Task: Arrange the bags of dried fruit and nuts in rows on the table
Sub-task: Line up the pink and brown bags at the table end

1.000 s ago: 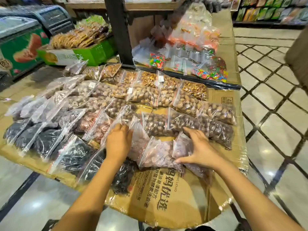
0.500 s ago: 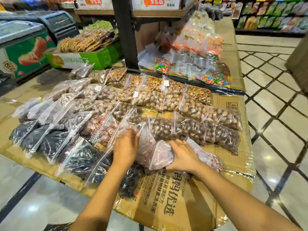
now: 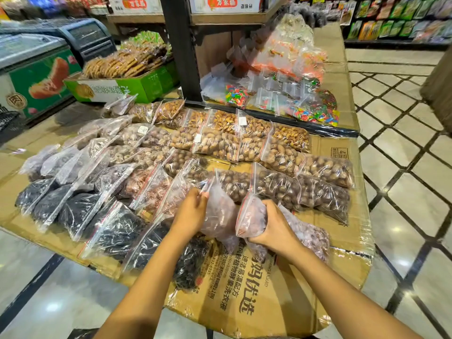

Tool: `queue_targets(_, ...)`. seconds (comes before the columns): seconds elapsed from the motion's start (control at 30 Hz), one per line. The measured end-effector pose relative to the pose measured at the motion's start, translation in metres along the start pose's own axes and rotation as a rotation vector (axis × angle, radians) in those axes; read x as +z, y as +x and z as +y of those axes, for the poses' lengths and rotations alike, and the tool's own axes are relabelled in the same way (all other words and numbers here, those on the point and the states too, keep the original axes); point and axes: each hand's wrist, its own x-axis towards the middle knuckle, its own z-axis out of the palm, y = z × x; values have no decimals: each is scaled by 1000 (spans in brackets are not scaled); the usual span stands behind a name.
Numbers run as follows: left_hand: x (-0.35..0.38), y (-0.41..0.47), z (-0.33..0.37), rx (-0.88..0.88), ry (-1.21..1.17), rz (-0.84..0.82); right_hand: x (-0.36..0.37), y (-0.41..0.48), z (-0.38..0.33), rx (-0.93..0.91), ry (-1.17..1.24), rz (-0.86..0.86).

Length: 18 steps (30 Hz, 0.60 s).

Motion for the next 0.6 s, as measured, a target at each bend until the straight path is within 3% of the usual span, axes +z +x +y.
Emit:
queue_targets(0.1,-12,-3,-1,78,104,97,2,2,-2,2,-92,-51)
queue_targets(0.27,-44,-12,-12,153,210,430,9,5,-4,7,-298,-150)
queue_targets(0.4,-53,-2,-31,-60,236,242,12,5,-6,51,-330,-215)
queue_targets(0.6,-55,23,-37,11,286,237,14,5,-10,62,-335,-195)
